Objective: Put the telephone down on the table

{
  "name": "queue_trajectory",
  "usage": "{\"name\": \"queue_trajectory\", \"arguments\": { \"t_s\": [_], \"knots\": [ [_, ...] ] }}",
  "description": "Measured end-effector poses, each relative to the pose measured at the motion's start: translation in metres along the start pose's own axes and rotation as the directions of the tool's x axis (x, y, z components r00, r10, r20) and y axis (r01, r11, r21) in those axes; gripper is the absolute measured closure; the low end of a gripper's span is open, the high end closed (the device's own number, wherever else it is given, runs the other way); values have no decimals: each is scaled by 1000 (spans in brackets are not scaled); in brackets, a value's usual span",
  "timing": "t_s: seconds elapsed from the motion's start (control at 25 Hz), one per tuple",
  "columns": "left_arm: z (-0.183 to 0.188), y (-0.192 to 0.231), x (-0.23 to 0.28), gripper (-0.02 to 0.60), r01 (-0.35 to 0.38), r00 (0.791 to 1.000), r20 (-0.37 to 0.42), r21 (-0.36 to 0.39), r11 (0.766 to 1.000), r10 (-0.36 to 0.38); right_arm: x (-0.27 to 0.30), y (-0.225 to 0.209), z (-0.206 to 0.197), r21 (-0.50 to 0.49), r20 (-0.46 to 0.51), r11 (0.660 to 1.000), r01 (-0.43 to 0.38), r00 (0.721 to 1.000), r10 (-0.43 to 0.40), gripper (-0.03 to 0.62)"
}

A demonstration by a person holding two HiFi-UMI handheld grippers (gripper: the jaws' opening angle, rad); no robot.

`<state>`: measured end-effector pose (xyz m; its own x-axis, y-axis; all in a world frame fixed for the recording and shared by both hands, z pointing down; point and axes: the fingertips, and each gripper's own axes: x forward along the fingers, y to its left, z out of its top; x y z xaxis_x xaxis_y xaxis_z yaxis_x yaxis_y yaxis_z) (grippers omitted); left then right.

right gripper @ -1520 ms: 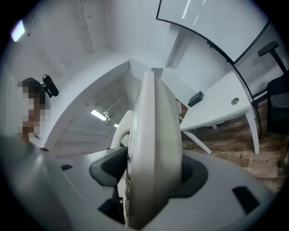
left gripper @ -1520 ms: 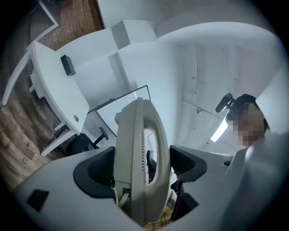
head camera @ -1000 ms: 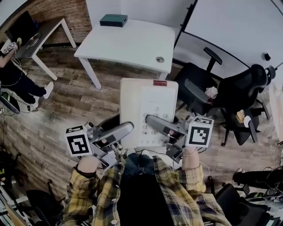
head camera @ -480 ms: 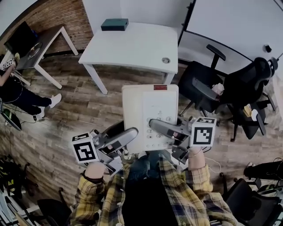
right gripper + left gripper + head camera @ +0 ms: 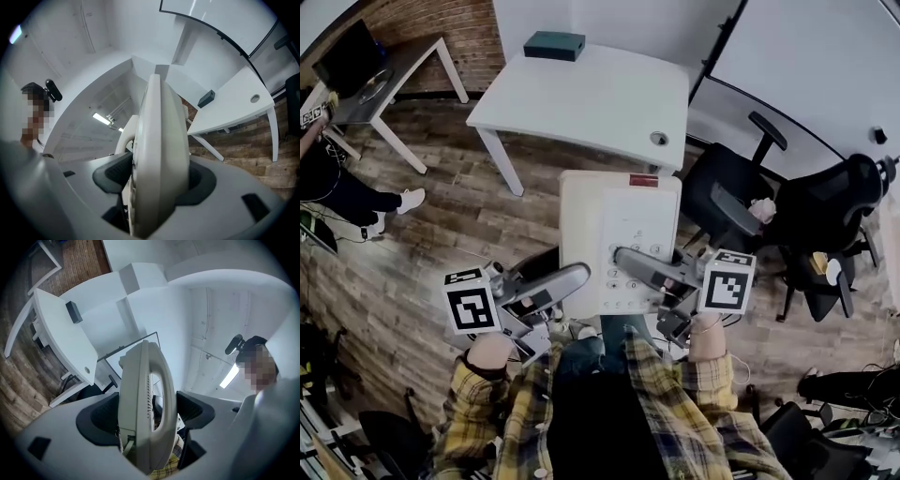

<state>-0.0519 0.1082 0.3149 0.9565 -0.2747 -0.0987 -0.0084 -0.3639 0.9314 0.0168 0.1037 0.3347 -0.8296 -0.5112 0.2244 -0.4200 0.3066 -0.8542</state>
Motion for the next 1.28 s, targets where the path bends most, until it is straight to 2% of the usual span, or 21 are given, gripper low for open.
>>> {"name": "queue_trajectory", "arguments": {
  "t_s": [0.56, 0.8, 1.0, 1.12, 1.28],
  "knots": [
    [108, 82, 96, 216, -29, 998, 50, -16, 999, 30, 37, -98, 132, 13, -41, 1000, -16, 999, 17, 327],
    [171, 111, 157, 216, -48, 995, 83, 3, 999, 47, 48, -140, 215, 5, -53, 999, -46, 997, 47, 327],
    [196, 129, 197, 216, -62, 993, 101, 12, 998, 60, 45, -169, 258, -2, -75, 998, -68, 995, 67, 327],
    [193, 130, 197, 216, -74, 992, 108, 18, 997, 72, 44, -171, 257, -3, -82, 997, -79, 994, 79, 327],
    [153, 104, 148, 216, -75, 995, 65, 27, 997, 73, 42, -134, 196, 7, -42, 997, -80, 996, 80, 327]
  ]
}}
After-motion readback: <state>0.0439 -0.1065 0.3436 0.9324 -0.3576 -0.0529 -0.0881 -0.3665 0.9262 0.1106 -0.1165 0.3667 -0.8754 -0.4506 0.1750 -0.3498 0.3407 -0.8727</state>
